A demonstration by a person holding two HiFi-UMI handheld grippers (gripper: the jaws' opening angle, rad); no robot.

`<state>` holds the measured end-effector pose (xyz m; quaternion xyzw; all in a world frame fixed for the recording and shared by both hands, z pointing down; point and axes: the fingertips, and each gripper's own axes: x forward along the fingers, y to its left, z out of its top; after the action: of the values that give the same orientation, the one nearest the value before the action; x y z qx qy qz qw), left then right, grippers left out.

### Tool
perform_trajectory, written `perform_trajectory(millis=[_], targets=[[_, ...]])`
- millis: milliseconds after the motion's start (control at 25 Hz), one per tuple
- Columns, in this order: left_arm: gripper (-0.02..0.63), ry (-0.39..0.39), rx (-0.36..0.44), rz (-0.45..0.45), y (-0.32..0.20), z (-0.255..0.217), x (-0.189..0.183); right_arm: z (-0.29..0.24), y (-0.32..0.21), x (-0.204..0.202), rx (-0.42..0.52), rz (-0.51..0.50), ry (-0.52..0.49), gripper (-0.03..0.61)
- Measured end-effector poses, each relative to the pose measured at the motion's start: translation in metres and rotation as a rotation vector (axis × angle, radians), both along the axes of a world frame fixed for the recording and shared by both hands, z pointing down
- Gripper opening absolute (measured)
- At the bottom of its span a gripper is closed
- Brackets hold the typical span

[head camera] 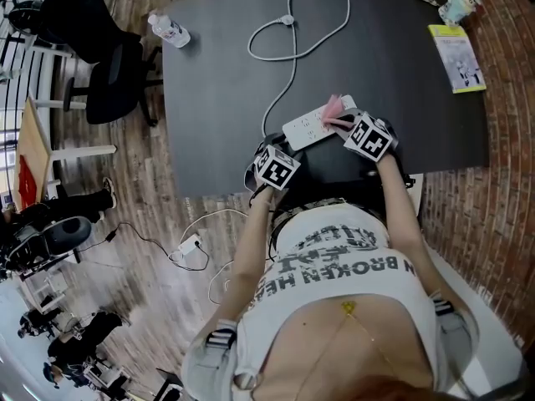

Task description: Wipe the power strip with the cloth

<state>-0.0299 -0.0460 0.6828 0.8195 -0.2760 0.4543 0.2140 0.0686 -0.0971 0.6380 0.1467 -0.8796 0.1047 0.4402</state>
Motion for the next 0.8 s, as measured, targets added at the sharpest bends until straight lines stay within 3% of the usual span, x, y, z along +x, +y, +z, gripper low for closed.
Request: perform_trajectory(millis=[800], targets=[[0.264, 0.001, 0.002, 0.003, 0.001, 0.001, 0.000, 0.003, -0.021, 0.052, 0.027, 0.171, 0.041, 0.017]])
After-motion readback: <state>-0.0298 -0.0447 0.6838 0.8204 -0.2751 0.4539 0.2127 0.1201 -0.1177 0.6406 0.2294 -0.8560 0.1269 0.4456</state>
